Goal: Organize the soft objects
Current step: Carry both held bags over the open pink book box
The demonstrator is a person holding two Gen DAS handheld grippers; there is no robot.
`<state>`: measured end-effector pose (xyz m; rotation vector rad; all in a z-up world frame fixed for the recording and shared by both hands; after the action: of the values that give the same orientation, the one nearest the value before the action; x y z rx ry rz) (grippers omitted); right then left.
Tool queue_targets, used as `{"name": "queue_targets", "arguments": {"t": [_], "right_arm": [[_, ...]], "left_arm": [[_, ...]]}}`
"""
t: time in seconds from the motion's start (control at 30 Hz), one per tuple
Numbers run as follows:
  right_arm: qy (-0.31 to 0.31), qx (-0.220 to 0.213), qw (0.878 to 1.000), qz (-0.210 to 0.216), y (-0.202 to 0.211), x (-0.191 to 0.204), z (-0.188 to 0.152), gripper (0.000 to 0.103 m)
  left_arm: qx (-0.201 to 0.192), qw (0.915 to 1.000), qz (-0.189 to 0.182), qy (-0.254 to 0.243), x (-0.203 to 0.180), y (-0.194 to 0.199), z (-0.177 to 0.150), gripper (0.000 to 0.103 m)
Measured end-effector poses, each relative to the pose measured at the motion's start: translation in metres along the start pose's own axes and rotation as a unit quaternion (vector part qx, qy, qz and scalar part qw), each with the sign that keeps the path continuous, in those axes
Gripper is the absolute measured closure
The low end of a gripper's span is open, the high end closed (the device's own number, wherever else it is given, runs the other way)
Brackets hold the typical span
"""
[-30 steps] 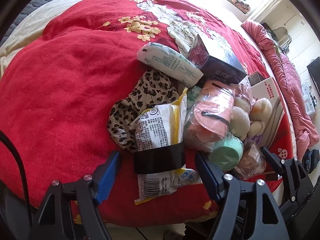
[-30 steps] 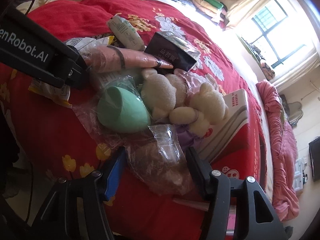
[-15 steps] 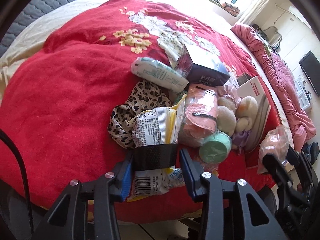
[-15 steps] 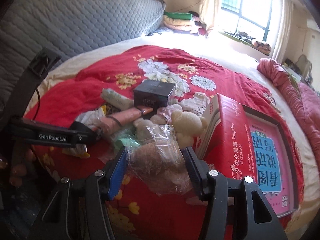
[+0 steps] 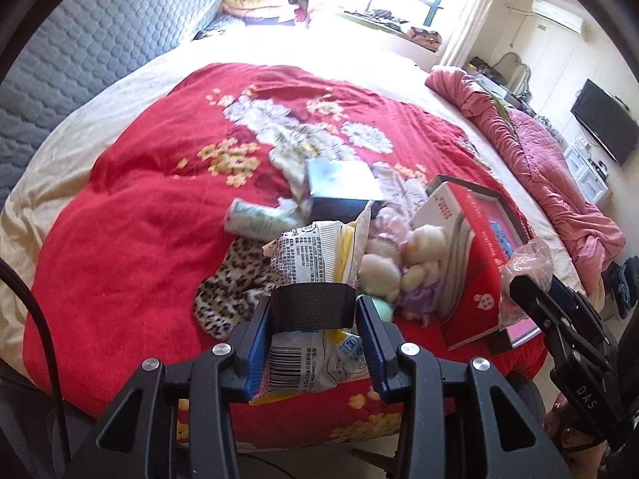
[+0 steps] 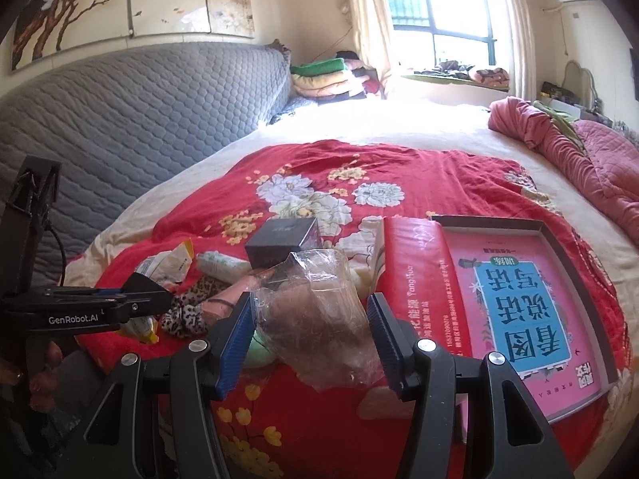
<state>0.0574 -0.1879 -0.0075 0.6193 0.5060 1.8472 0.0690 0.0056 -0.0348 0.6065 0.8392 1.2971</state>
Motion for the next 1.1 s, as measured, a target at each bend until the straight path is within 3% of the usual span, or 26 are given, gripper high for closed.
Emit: {"name": "queue_targets", "arguments": {"t": [0.3,0.5,0.8,1.1], "right_arm": [[-0.056,-0.065,0.994,-0.06,0.039,-0.067,0.022,0.044],[-0.085,-0.083,0.986,-0.115,0.058,-0.119,0.023,0.044],[-0.15,-0.059,0.972,-0.169,0.061,-0.198,0.008,0.044],[-0.207,-0.013,0.961,-0.182,0.042,-0.258,-0.02,0.044]], "left_arm": [[0.0,0.9973,-0.053,-0.052,-0.082,0.005,0.022,0.061],[0.0,0.9914,-0.08,-0.104,-0.149,0.001,0.032,0.061],[0.037,0.9775,-0.111,-0.175,-0.238,-0.035,0.034,0.061],[0.106,0.9626,-0.115,-0.221,-0.295,-0.09,0.028,0.061]]}}
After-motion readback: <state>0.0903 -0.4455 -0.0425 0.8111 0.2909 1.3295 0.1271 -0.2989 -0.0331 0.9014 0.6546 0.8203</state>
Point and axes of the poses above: each gripper's, at about its wrist camera, not at the fingertips, and y roughly against the way its jaws point, x to its left, z to its top, the point moved 6 cm from there along -y, roughly the way its jaws point, and after that the axes turned 5 degrees about -y, right-handed, at the moved point
